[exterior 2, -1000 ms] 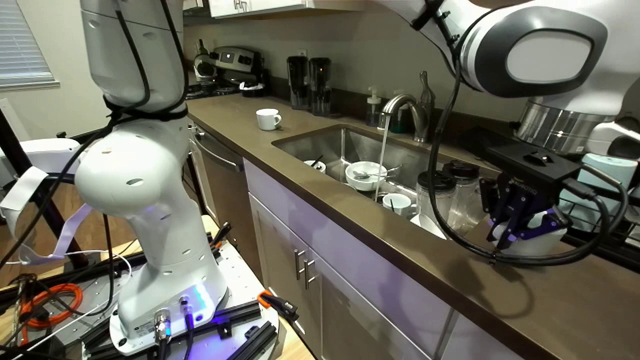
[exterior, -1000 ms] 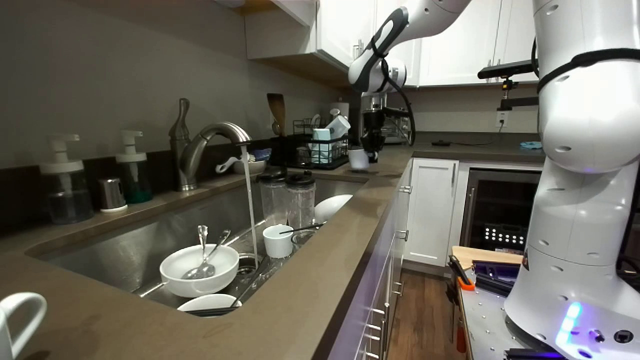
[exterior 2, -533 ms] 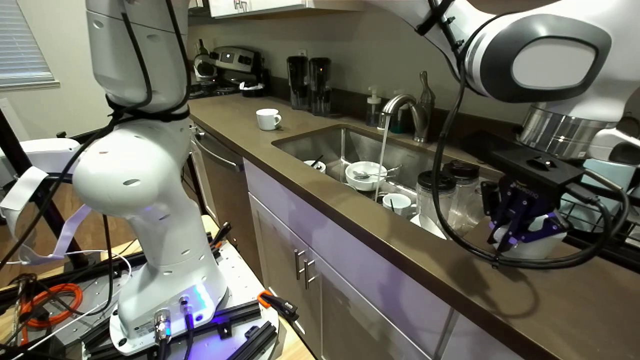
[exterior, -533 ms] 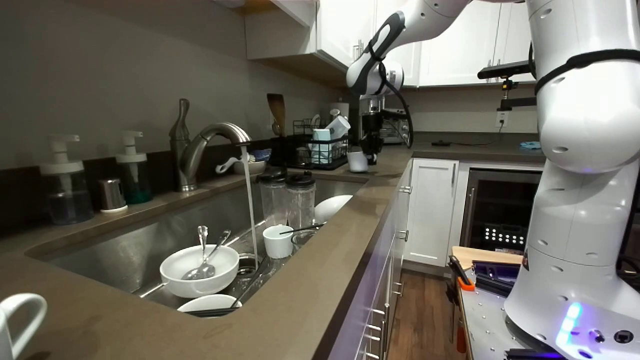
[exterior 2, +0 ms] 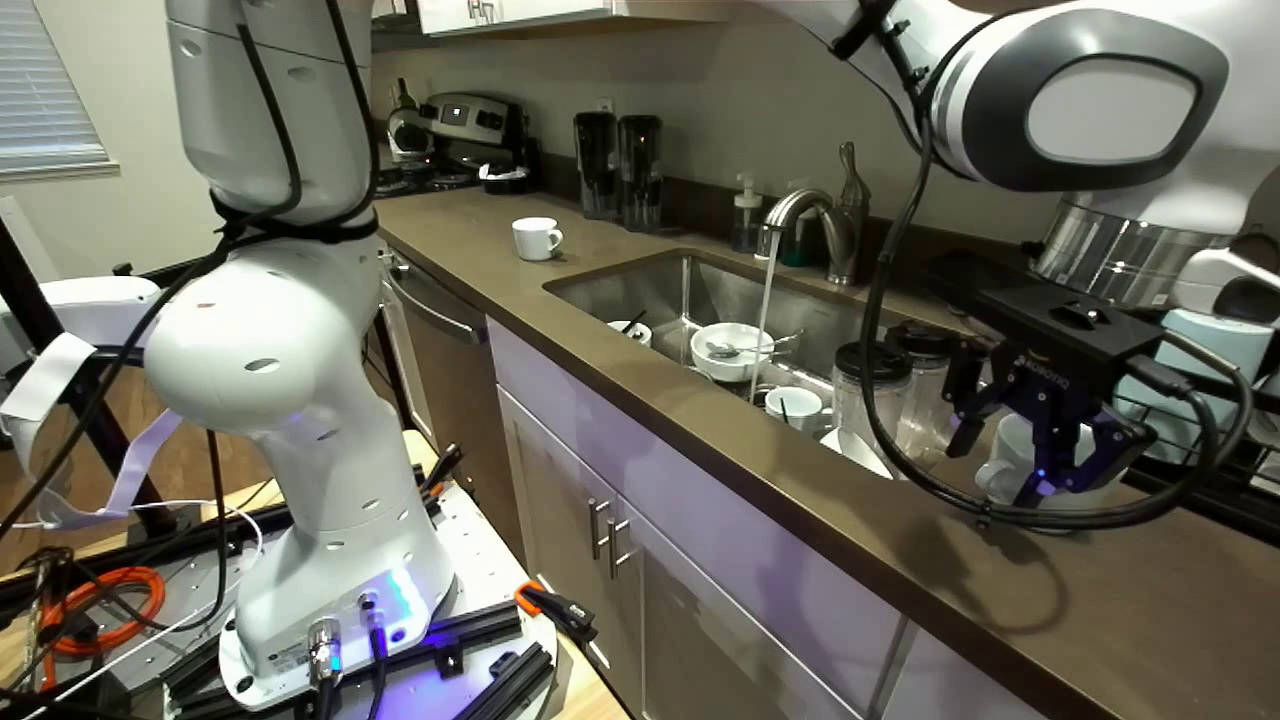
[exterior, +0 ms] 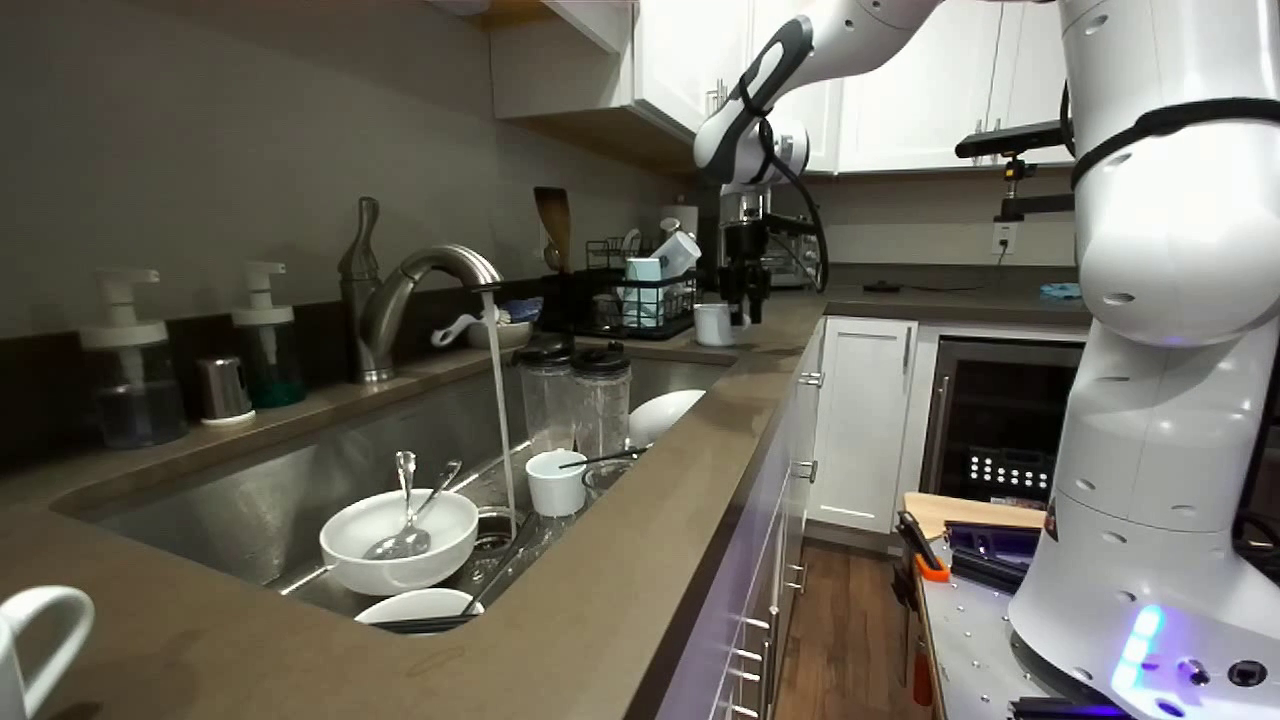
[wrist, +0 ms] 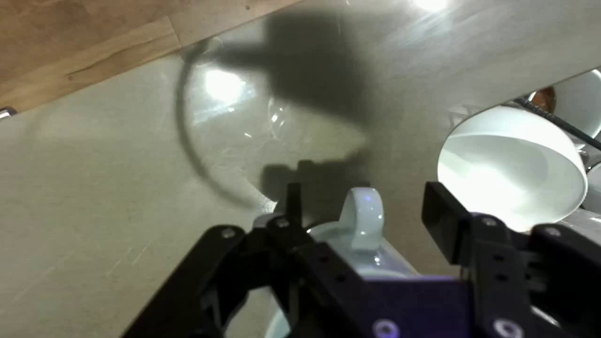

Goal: Fill one of the mugs on the left side of the sink with water and then put it on the right side of the sink

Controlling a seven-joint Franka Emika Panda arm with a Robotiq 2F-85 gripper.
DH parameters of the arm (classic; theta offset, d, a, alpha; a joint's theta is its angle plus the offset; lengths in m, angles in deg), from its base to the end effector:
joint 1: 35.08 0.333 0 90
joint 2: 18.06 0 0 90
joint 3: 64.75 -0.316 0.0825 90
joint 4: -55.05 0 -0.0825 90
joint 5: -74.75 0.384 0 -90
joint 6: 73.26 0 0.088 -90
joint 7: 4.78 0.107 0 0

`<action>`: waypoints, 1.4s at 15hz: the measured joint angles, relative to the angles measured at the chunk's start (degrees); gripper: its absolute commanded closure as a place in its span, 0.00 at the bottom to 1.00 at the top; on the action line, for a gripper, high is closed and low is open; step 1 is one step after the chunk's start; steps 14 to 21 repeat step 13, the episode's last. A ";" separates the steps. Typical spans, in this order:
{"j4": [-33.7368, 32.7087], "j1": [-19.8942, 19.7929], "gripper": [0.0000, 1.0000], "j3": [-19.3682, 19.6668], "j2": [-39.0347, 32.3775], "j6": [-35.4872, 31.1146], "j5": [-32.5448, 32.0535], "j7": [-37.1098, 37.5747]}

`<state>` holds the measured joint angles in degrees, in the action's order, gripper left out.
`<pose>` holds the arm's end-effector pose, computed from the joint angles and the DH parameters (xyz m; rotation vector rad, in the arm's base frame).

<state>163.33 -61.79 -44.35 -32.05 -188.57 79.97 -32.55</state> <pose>0.4186 -0.4288 0.3760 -3.0246 0.5748 0.1323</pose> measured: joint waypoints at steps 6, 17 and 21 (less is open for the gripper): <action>1.44 0.40 0.00 0.00 4.64 2.86 -2.25 0.00; 8.47 3.89 0.00 -0.23 16.78 2.50 -8.96 -1.73; 8.47 3.89 0.00 -0.23 16.78 2.50 -8.96 -1.73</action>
